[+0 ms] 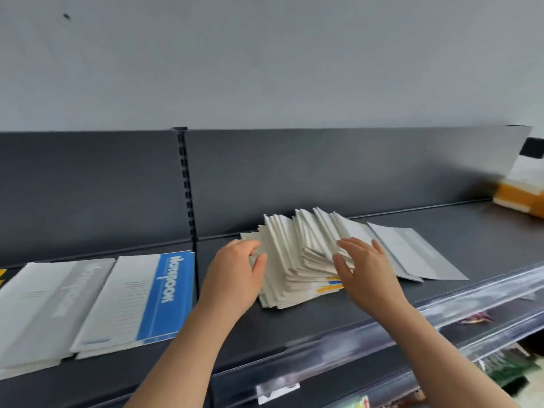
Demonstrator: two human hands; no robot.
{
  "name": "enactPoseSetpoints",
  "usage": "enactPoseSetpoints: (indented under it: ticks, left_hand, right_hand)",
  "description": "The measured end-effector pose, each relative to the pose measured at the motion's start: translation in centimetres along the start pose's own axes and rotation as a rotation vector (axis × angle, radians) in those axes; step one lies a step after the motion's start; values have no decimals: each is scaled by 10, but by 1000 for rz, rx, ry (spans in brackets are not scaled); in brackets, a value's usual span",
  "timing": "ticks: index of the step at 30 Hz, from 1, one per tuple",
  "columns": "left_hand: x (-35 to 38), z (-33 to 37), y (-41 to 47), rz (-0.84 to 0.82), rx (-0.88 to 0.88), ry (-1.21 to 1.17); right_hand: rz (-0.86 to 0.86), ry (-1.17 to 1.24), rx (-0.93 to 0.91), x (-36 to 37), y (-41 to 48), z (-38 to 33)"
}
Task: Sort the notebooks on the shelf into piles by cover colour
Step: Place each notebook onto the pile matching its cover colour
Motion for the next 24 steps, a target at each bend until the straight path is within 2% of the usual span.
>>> enactPoseSetpoints:
  ticks: [5, 10, 19, 24]
  left_hand:
    - [44, 48, 14, -42, 24, -16]
    - [74, 85, 28, -103, 56, -77]
    - [131, 97, 51, -207, 23, -57]
    - [140, 99, 58, -186, -16, 53]
  right_hand:
    - [-104, -124, 194, -20, 11, 96]
    - [-256, -117, 354, -15, 10, 156]
    - [-260, 10, 140, -4, 4, 159]
    - [-248, 130, -18, -6, 3, 136]
Point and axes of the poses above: each hand's wrist, its own y-axis towards the middle knuckle, its own x-axis out of the palm, z = x × y, the point moved 2 cm from there along y, towards the middle knuckle
